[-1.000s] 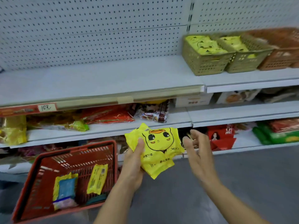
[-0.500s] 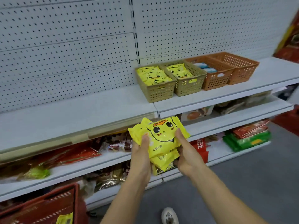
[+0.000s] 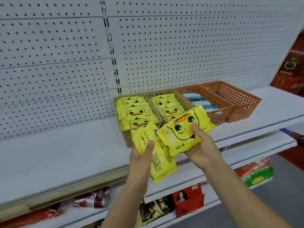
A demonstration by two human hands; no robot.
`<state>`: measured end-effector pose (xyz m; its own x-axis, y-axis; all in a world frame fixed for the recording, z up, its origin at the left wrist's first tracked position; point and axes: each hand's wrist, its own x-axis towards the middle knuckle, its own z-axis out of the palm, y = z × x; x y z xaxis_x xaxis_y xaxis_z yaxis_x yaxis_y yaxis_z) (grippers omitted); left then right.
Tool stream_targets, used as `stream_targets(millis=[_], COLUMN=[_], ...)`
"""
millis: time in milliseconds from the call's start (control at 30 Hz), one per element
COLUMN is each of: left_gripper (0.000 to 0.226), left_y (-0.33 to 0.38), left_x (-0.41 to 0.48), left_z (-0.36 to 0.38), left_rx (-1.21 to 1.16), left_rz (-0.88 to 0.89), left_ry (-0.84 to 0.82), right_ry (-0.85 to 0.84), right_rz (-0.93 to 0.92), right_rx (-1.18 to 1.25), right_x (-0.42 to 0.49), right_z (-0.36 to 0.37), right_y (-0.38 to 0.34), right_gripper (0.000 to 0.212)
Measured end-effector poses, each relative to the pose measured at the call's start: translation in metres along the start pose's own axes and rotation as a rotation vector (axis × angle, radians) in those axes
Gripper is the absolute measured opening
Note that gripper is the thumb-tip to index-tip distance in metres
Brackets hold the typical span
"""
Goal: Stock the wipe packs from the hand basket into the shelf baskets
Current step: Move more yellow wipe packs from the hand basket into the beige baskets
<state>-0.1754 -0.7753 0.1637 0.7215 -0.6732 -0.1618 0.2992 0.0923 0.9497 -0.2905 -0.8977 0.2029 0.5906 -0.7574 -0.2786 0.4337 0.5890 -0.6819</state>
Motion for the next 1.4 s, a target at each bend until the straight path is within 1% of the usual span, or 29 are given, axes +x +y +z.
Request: stream_targets(millis=[67, 133, 167, 200, 267, 300, 400, 433, 533, 567, 667, 700, 767, 800, 867, 933, 967, 1033, 1100, 1133, 1200, 1233, 1267, 1367, 1400], left_gripper=[0.045, 0.06, 0.061, 0.056, 0.044, 0.044, 0.063, 0.061, 0.026, 0.022, 0.025, 0.027, 0.032, 0.033, 0.033, 0.032, 0.031, 0.025, 0.017, 0.016, 0.02, 0.023, 0.024, 0.026, 0.027], left_y=[0.005, 0.01, 0.012, 0.015, 0.02, 0.022, 0.03, 0.032, 0.038, 0.04, 0.047, 0.049, 0.054, 0.056, 0.057, 0.057, 0.057, 0.056, 0.055, 0.055, 0.055, 0.056, 0.056, 0.058, 0.06], left_x=[0.021, 0.037, 0.044, 0.051, 0.064, 0.071, 0.087, 0.092, 0.104, 0.108, 0.115, 0.117, 0.121, 0.124, 0.127, 0.131, 0.133, 0.137, 0.141, 0.143, 0.148, 0.149, 0.15, 0.151, 0.151], left_z=[0.012, 0.019, 0.02, 0.02, 0.02, 0.018, 0.017, 0.017, 0.019, 0.021, 0.03, 0.033, 0.037, 0.04, 0.044, 0.048, 0.049, 0.053, 0.055, 0.056, 0.059, 0.061, 0.063, 0.069, 0.071], left_rx=[-0.001, 0.002, -0.003, -0.009, -0.03, -0.032, -0.018, -0.029, -0.065, -0.079, -0.122, -0.134, -0.153, -0.16, -0.171, -0.182, -0.179, -0.179, -0.181, -0.18, -0.172, -0.166, -0.162, -0.157, -0.156], left_rz=[0.013, 0.01, 0.007, 0.009, 0.019, 0.026, 0.036, 0.027, 0.047, 0.045, 0.037, 0.037, 0.039, 0.041, 0.039, 0.034, 0.038, 0.046, 0.042, 0.036, 0.026, 0.024, 0.029, 0.029, 0.019], left_ry=[-0.008, 0.012, 0.03, 0.05, 0.075, 0.087, 0.142, 0.161, 0.22, 0.231, 0.278, 0.295, 0.319, 0.331, 0.352, 0.373, 0.381, 0.39, 0.398, 0.393, 0.371, 0.372, 0.372, 0.344, 0.335], right_ry=[-0.012, 0.027, 0.039, 0.045, 0.037, 0.04, 0.003, -0.043, -0.255, -0.322, -0.547, -0.618, -0.694, -0.725, -0.816, -0.924, -0.956, -0.982, -0.932, -0.862, -0.652, -0.566, -0.531, -0.601, -0.599], right_rz=[-0.024, -0.052, -0.074, -0.104, -0.182, -0.222, -0.29, -0.284, -0.198, -0.165, -0.069, -0.015, 0.119, 0.183, 0.297, 0.35, 0.346, 0.266, 0.073, -0.084, -0.469, -0.543, -0.486, 0.009, 0.081], right_rx=[-0.002, -0.017, -0.046, -0.098, -0.251, -0.345, -0.72, -0.834, -1.135, -1.235, -1.511, -1.581, -1.691, -1.729, -1.801, -1.936, -1.995, -2.032, -1.977, -1.952, -1.96, -1.924, -1.882, -1.83, -1.823], right_x=[0.028, 0.054, 0.067, 0.079, 0.101, 0.112, 0.144, 0.155, 0.192, 0.207, 0.247, 0.258, 0.278, 0.286, 0.299, 0.302, 0.302, 0.3, 0.293, 0.289, 0.275, 0.267, 0.262, 0.252, 0.25], right_z=[0.006, 0.008, 0.008, 0.008, 0.007, 0.01, 0.022, 0.027, 0.042, 0.045, 0.053, 0.055, 0.053, 0.051, 0.044, 0.041, 0.038, 0.032, 0.026, 0.022, 0.019, 0.019, 0.017, 0.006, 0.004], right_y=[-0.016, -0.033, -0.044, -0.055, -0.08, -0.092, -0.119, -0.125, -0.137, -0.138, -0.134, -0.131, -0.124, -0.121, -0.113, -0.1, -0.094, -0.083, -0.082, -0.085, -0.091, -0.093, -0.093, -0.084, -0.082], right_gripper=[0.029, 0.036, 0.037, 0.038, 0.038, 0.037, 0.032, 0.031, 0.028, 0.028, 0.021, 0.026, 0.044, 0.045, 0.028, 0.01, 0.013, 0.021, 0.024, 0.023, 0.021, 0.018, 0.016, 0.016, 0.018])
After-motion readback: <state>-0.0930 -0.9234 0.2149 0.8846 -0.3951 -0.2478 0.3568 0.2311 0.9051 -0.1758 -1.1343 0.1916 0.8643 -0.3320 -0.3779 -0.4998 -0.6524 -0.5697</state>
